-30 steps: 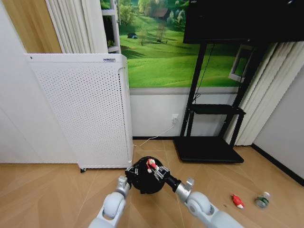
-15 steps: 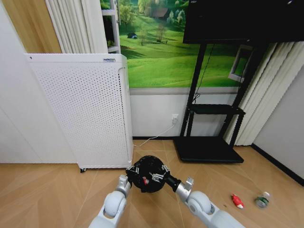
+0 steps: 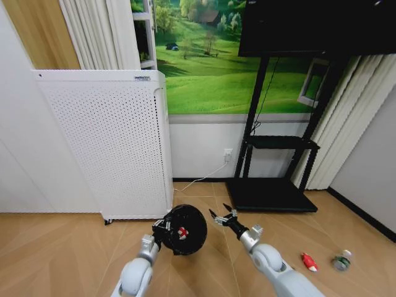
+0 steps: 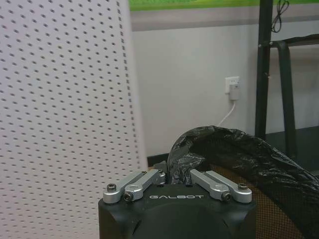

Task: Pick up the trash bin and place the garbage on the floor into it.

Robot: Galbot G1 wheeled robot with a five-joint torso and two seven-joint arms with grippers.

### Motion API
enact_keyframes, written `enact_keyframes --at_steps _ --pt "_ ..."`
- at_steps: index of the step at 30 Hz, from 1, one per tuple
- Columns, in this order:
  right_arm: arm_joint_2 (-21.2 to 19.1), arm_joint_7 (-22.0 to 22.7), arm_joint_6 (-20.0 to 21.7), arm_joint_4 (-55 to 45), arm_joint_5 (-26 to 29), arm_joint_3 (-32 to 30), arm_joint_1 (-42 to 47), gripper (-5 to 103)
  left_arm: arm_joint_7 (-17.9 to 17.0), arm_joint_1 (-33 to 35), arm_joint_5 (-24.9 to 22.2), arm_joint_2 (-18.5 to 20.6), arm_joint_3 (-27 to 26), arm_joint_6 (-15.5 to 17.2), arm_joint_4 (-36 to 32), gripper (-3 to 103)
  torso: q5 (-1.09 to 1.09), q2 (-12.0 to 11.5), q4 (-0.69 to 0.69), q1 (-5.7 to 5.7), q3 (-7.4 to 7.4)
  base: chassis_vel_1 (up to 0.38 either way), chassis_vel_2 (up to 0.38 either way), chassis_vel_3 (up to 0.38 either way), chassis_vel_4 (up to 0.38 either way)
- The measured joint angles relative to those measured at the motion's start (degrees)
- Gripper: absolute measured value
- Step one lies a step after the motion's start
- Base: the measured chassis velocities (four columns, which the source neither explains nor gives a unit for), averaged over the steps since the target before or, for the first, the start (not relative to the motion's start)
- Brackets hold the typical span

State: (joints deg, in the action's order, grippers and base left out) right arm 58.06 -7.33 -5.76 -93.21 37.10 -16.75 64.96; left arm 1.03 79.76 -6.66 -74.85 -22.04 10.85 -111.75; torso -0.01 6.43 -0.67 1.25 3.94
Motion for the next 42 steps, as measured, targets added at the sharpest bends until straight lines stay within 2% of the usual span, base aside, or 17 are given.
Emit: enact_keyframes --at_steps 5,7,8,10,11,14,18,25,42 --pt "0.9 2.1 1.1 0.3 -0.5 -1.8 0.1 100 0.0 0.8 -0.3 0.6 -1.1 0.0 -1.0 7 0.00 0.0 0.01 0.00 0.00 0.000 0.000 0.000 0.000" --pt "2.4 7.3 3.9 0.9 -1.0 -5.2 0.6 100 0.0 2.6 -1.4 2.3 -4.3 0.2 -3.8 7 0.01 0.0 0.01 0.00 0.00 0.000 0.000 0.000 0.000" --pt "2.4 7.3 3.9 0.9 -1.0 -5.2 0.6 100 0.0 2.6 -1.4 2.3 -4.3 0.2 -3.8 7 0.01 0.0 0.01 0.00 0.00 0.000 0.000 0.000 0.000" --pt "2.7 12.2 7.4 1.2 -2.3 -8.4 1.9 100 0.0 4.7 -2.7 4.6 -8.0 0.6 -7.5 7 0.01 0.0 0.00 0.00 0.00 0.000 0.000 0.000 0.000" --pt "2.7 12.2 7.4 1.2 -2.3 -8.4 1.9 100 0.0 4.7 -2.7 4.6 -8.0 0.6 -7.5 7 0.01 0.0 0.00 0.00 0.00 0.000 0.000 0.000 0.000" --pt "3.5 18.1 10.4 1.6 -3.6 -12.8 4.3 100 0.1 9.9 -3.6 4.7 -15.1 0.8 -13.7 7 0.01 0.0 0.00 0.00 0.00 0.000 0.000 0.000 0.000" --pt "4.7 21.4 12.3 1.2 -3.8 -14.4 5.8 100 0.2 12.6 -4.2 4.1 -19.5 0.3 -16.2 7 0.02 0.0 0.01 0.00 0.00 0.000 0.000 0.000 0.000" --pt "7.4 22.9 14.3 -2.8 -1.4 -16.0 8.0 100 0.1 15.3 -5.4 2.6 -22.5 -0.2 -17.6 7 -0.01 0.0 0.01 0.00 0.00 0.000 0.000 0.000 0.000" --pt "8.4 21.0 14.2 -2.6 -1.9 -15.0 8.5 100 -0.1 15.2 -4.8 1.6 -22.1 -0.9 -16.3 7 0.00 0.0 -0.01 0.01 0.01 -0.043 -0.029 0.035 0.039"
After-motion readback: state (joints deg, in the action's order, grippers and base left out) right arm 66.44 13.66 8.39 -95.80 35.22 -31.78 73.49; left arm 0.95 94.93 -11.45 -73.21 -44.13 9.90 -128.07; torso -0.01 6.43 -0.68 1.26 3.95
